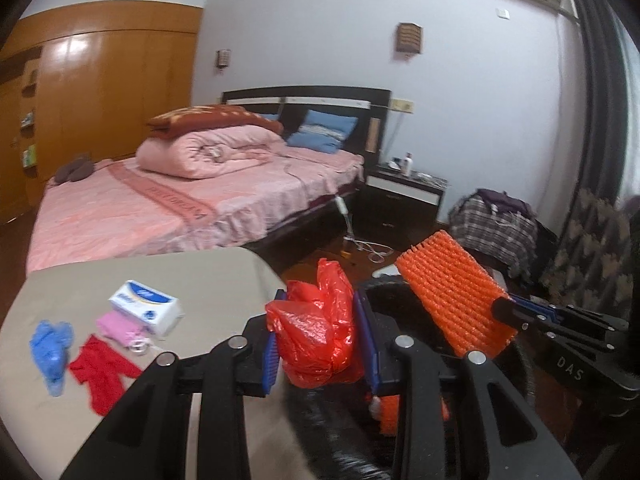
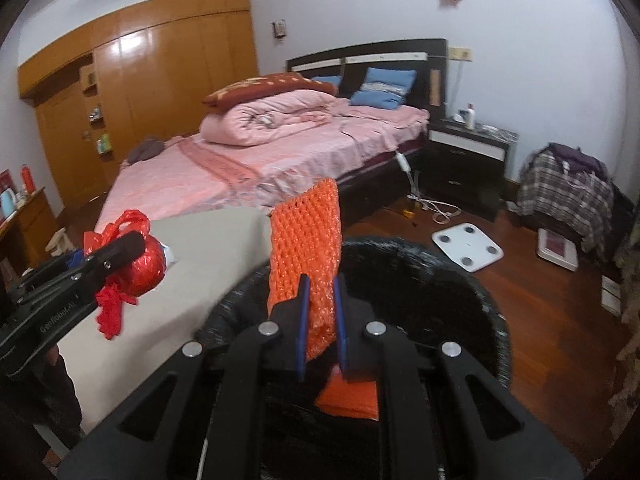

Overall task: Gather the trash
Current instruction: 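Carry the red bag and orange mesh over the bin and release both, then grasp the blue plastic bag with the left tool while the right tool grasps the red glove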

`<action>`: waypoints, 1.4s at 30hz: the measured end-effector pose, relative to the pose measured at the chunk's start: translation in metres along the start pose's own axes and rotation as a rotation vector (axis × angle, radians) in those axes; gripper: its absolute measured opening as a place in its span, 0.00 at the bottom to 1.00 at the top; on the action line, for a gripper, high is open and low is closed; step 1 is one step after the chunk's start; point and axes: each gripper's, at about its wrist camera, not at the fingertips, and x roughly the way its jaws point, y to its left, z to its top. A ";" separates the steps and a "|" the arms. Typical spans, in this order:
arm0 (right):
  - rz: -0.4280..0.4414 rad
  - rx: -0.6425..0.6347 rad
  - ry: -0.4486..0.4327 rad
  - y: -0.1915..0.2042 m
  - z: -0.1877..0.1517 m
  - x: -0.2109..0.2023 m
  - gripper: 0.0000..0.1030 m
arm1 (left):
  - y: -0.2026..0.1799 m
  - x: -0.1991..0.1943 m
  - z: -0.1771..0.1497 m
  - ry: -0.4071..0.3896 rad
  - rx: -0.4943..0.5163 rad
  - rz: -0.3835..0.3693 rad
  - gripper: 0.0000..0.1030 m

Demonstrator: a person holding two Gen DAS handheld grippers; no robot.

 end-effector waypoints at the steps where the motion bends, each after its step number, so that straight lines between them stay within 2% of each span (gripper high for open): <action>1: -0.012 0.007 0.004 -0.007 -0.003 0.000 0.11 | -0.005 0.002 -0.001 0.003 0.007 -0.009 0.32; 10: -0.094 0.052 0.041 -0.053 -0.022 0.005 0.11 | -0.052 0.038 -0.006 0.042 0.053 -0.100 0.32; 12: -0.106 0.058 0.049 -0.060 -0.025 0.007 0.13 | -0.060 0.045 -0.007 0.053 0.055 -0.122 0.32; 15: -0.127 0.064 0.062 -0.067 -0.025 0.013 0.16 | -0.067 0.053 -0.008 0.067 0.055 -0.151 0.35; 16: -0.132 0.066 0.066 -0.070 -0.026 0.014 0.18 | -0.068 0.055 -0.008 0.070 0.052 -0.162 0.41; 18: -0.144 0.071 0.069 -0.073 -0.028 0.015 0.31 | -0.067 0.057 -0.009 0.075 0.042 -0.177 0.54; 19: -0.148 0.074 0.069 -0.074 -0.028 0.015 0.36 | -0.065 0.056 -0.009 0.074 0.037 -0.177 0.55; 21: -0.164 0.075 0.061 -0.075 -0.030 0.015 0.59 | -0.061 0.056 -0.009 0.075 0.029 -0.172 0.57; 22: -0.172 0.074 0.056 -0.074 -0.031 0.014 0.63 | -0.059 0.055 -0.009 0.075 0.024 -0.166 0.59; 23: -0.176 0.074 0.052 -0.073 -0.030 0.013 0.72 | -0.053 0.053 -0.008 0.071 0.016 -0.153 0.60; 24: -0.180 0.073 0.044 -0.072 -0.029 0.011 0.84 | -0.049 0.051 -0.008 0.069 0.014 -0.143 0.61; 25: -0.185 0.072 0.032 -0.070 -0.029 0.009 0.89 | -0.043 0.047 -0.007 0.063 0.014 -0.122 0.65; 27: -0.181 0.070 0.008 -0.065 -0.027 0.004 0.94 | -0.030 0.040 -0.006 0.044 0.015 -0.077 0.73; 30: -0.149 0.058 -0.003 -0.055 -0.022 0.001 0.95 | -0.005 0.024 -0.004 0.016 0.001 -0.001 0.83; 32: -0.131 0.040 -0.013 -0.045 -0.018 -0.001 0.95 | 0.013 0.015 -0.004 0.006 -0.016 0.040 0.86; 42: 0.031 -0.042 -0.018 0.042 -0.001 0.020 0.95 | 0.118 -0.040 -0.025 0.001 -0.090 0.287 0.90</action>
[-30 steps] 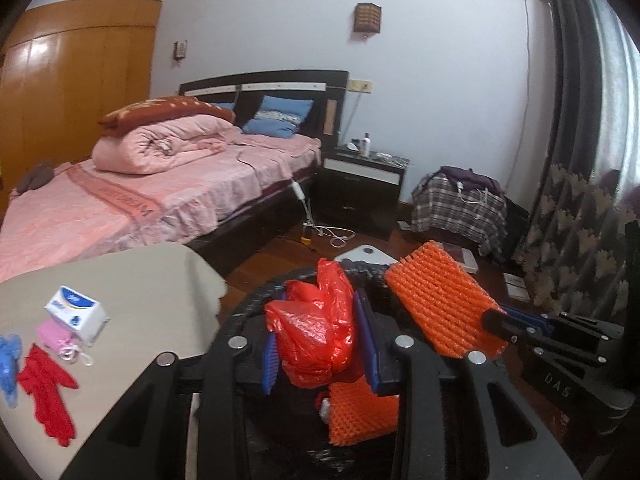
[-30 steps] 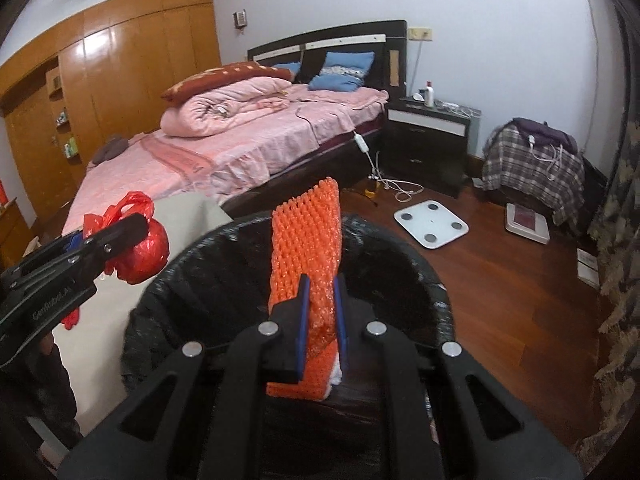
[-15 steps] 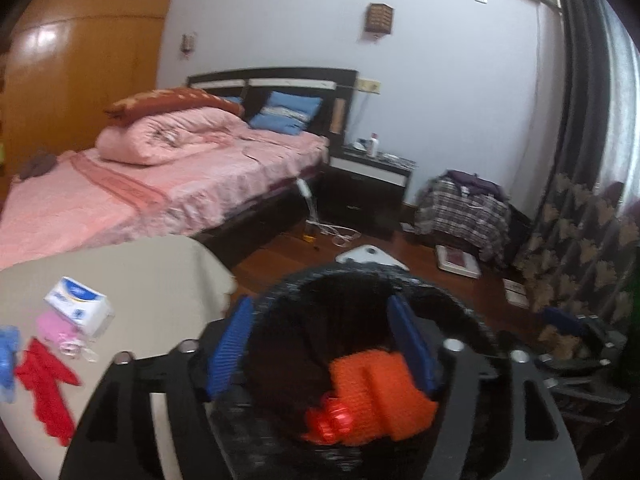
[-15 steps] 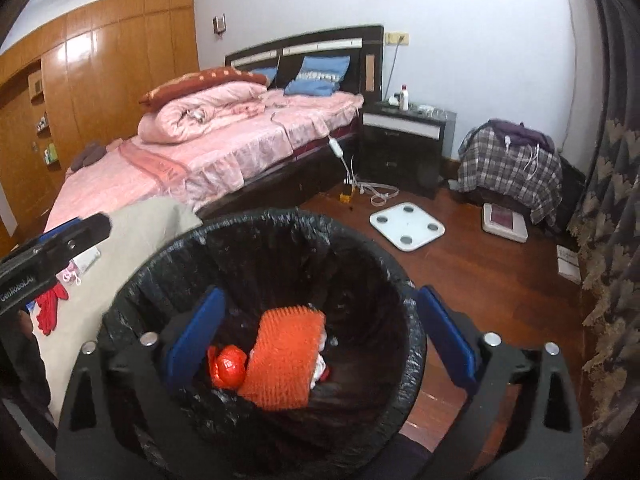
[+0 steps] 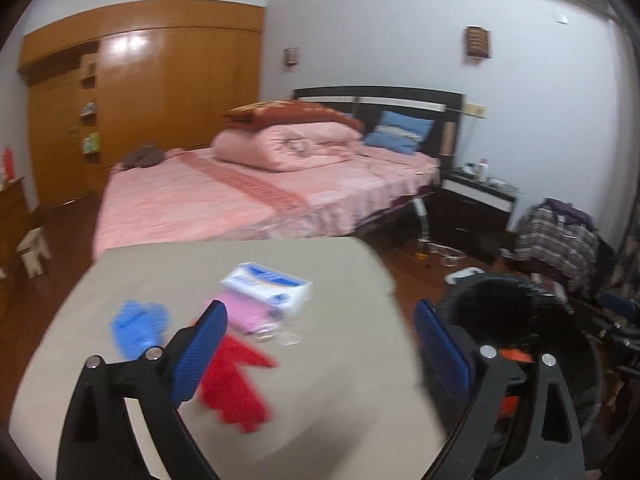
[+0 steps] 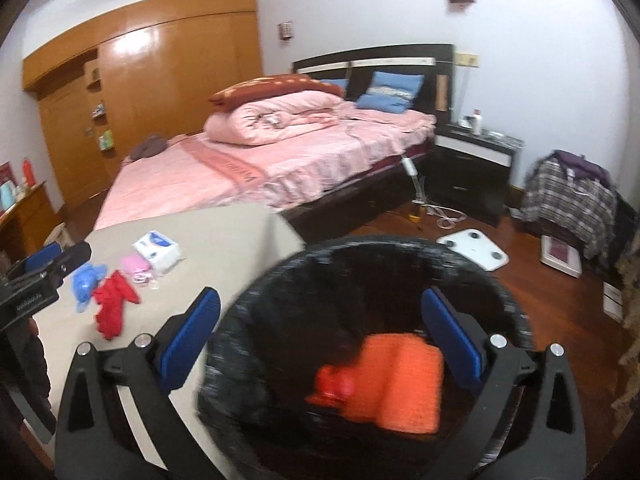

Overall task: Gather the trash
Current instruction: 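Grasp the blue plastic bag with the left tool while the right tool grasps the red glove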

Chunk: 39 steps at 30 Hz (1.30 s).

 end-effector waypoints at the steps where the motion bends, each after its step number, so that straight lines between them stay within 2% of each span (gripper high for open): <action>1: 0.017 -0.012 -0.002 0.011 0.001 0.004 0.95 | 0.009 -0.001 -0.002 0.003 -0.006 0.017 0.90; 5: 0.071 -0.044 0.007 0.047 0.004 0.021 0.95 | 0.051 -0.005 -0.013 0.019 -0.039 0.106 0.90; 10: 0.133 -0.079 0.019 0.092 0.008 0.044 0.95 | 0.091 -0.004 -0.024 0.036 -0.073 0.179 0.90; 14: 0.163 -0.101 0.031 0.122 0.010 0.062 0.95 | 0.115 0.005 -0.031 0.058 -0.099 0.213 0.90; 19: 0.176 -0.123 0.053 0.154 0.012 0.091 0.95 | 0.146 0.035 -0.038 0.099 -0.123 0.246 0.87; 26: 0.172 -0.130 0.092 0.176 0.010 0.121 0.95 | 0.173 0.077 -0.040 0.153 -0.166 0.267 0.80; 33: 0.166 -0.144 0.119 0.184 0.006 0.139 0.95 | 0.184 0.109 -0.041 0.226 -0.208 0.239 0.75; 35: 0.167 -0.151 0.122 0.187 0.005 0.141 0.95 | 0.186 0.118 -0.043 0.256 -0.218 0.232 0.70; 37: 0.169 -0.157 0.124 0.190 0.005 0.143 0.95 | 0.187 0.129 -0.046 0.308 -0.224 0.218 0.61; 39: 0.171 -0.159 0.128 0.193 0.004 0.145 0.95 | 0.190 0.135 -0.049 0.343 -0.231 0.209 0.58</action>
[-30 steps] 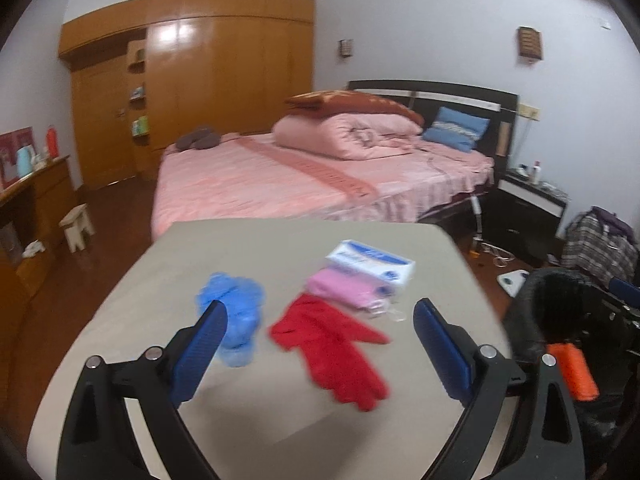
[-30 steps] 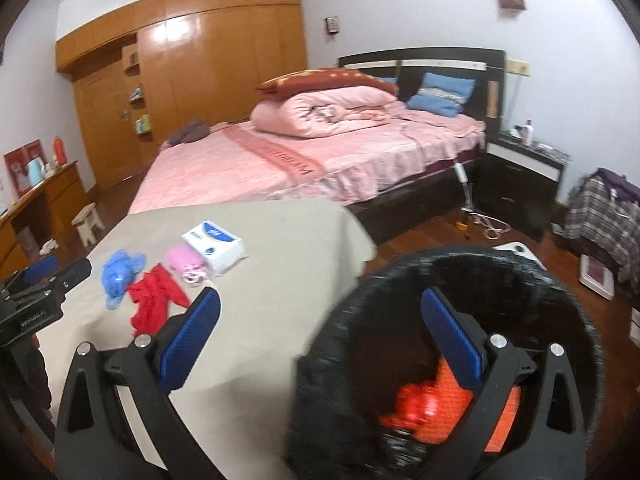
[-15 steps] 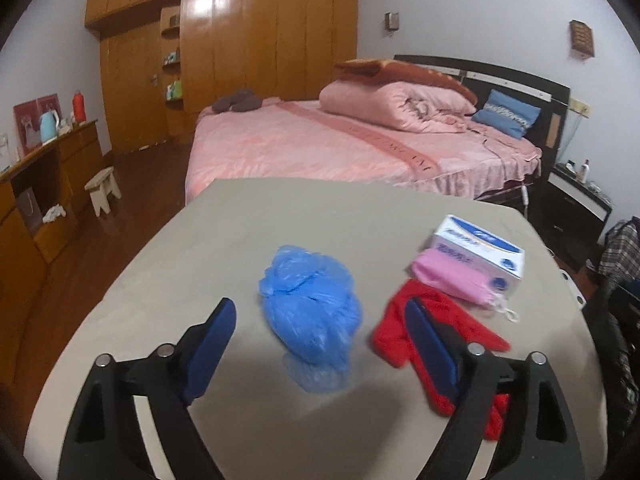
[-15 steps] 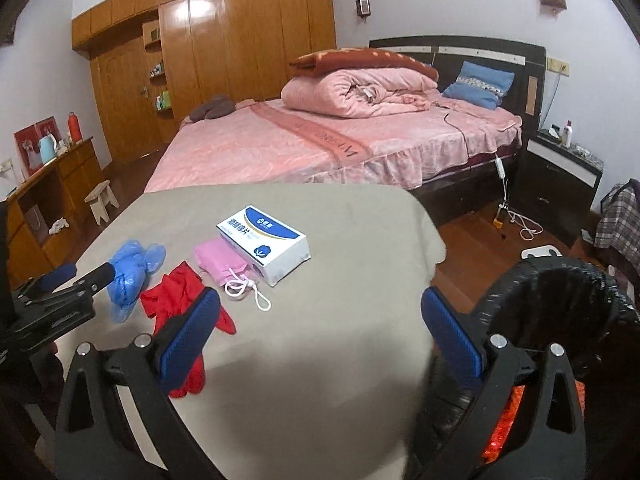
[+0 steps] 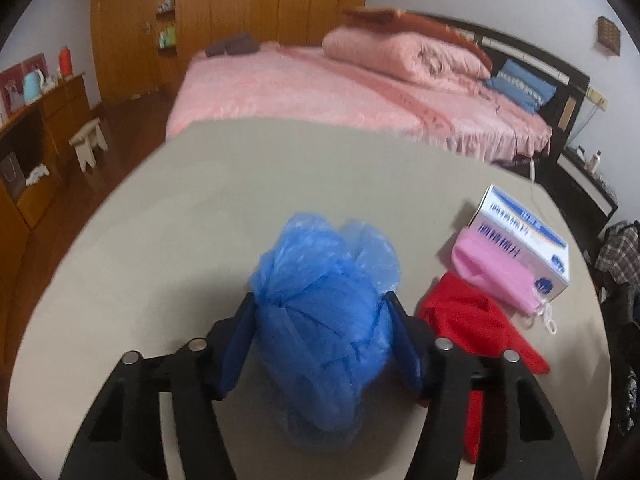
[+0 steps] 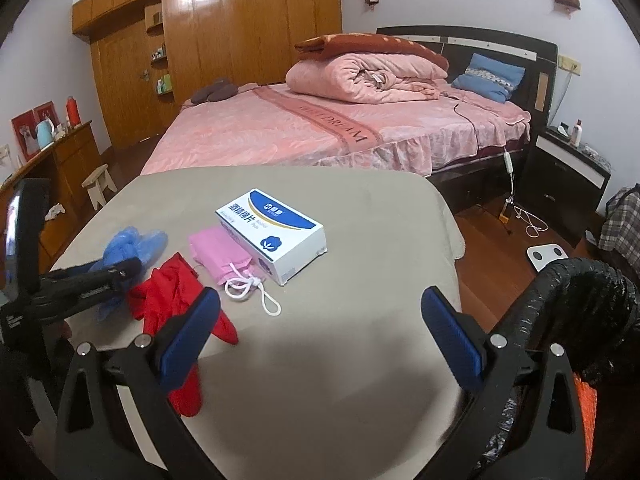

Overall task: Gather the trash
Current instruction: 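Grasp the blue plastic bag with the left tool while the right tool grasps the red glove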

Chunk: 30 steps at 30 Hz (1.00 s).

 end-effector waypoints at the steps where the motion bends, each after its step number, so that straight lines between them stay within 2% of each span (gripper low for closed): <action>1: 0.001 0.000 0.001 0.001 0.001 0.001 0.95 | 0.001 0.001 0.000 0.004 -0.003 -0.005 0.55; 5: 0.010 -0.008 0.008 0.008 0.001 0.004 0.95 | 0.005 -0.007 -0.002 -0.023 -0.019 -0.033 0.48; 13: 0.068 -0.014 0.026 0.033 0.000 0.006 0.95 | 0.020 -0.051 -0.009 -0.116 0.003 0.008 0.47; 19: 0.117 -0.033 0.051 0.064 0.000 0.017 0.95 | 0.044 -0.072 -0.024 -0.117 -0.015 0.061 0.47; 24: 0.121 -0.041 0.093 0.087 0.001 0.032 0.95 | 0.062 -0.080 -0.040 -0.106 -0.036 0.087 0.47; 29: 0.130 -0.082 0.167 0.107 -0.003 0.051 0.94 | 0.069 -0.087 -0.044 -0.110 -0.049 0.103 0.47; 30: 0.134 -0.094 0.184 0.110 -0.004 0.053 0.90 | 0.070 -0.088 -0.044 -0.110 -0.050 0.104 0.47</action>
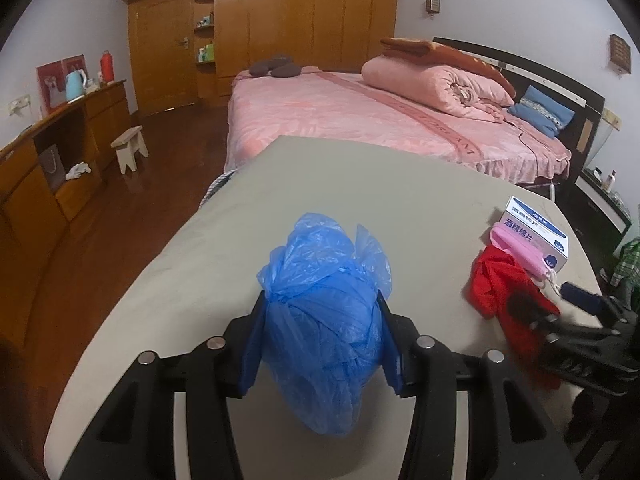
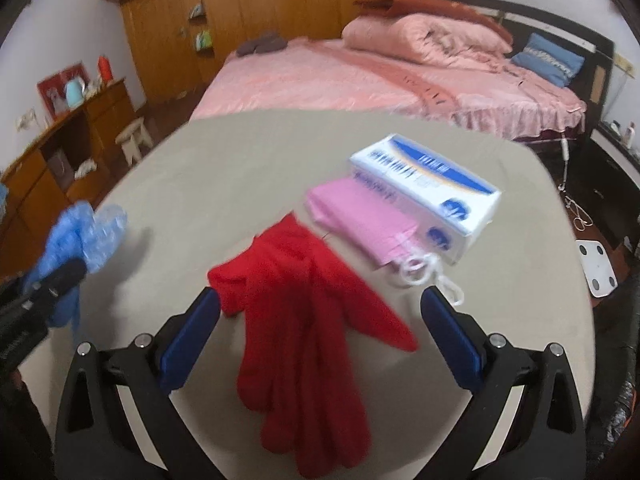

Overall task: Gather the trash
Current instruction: 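Grasp the blue plastic bag with the left tool while the right tool grasps the red glove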

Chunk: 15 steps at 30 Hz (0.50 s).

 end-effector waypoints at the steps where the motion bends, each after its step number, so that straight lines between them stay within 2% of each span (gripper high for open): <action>1: 0.004 -0.008 0.011 0.002 -0.001 0.002 0.85 | 0.001 -0.001 0.000 -0.002 -0.003 0.000 0.47; 2: 0.016 -0.016 0.028 0.004 -0.001 0.005 0.73 | 0.001 -0.002 0.000 -0.004 -0.005 0.000 0.48; 4: 0.025 -0.020 0.043 0.005 -0.002 0.007 0.65 | 0.001 -0.003 0.001 -0.007 -0.010 -0.001 0.48; 6: 0.041 -0.020 0.040 0.006 -0.003 0.004 0.41 | 0.000 -0.005 0.001 -0.009 -0.012 -0.004 0.48; 7: 0.045 -0.022 0.041 0.006 -0.005 0.004 0.35 | -0.001 -0.006 0.001 -0.011 -0.012 -0.006 0.48; 8: 0.052 -0.023 0.042 0.006 -0.006 0.002 0.24 | -0.002 -0.007 0.001 -0.012 -0.012 -0.007 0.48; 9: 0.059 -0.023 0.041 0.005 -0.007 0.001 0.19 | -0.003 -0.008 0.001 -0.013 -0.012 -0.010 0.48; 15: 0.098 0.000 -0.002 -0.007 -0.008 -0.020 0.16 | -0.015 -0.019 0.002 -0.031 -0.003 -0.024 0.48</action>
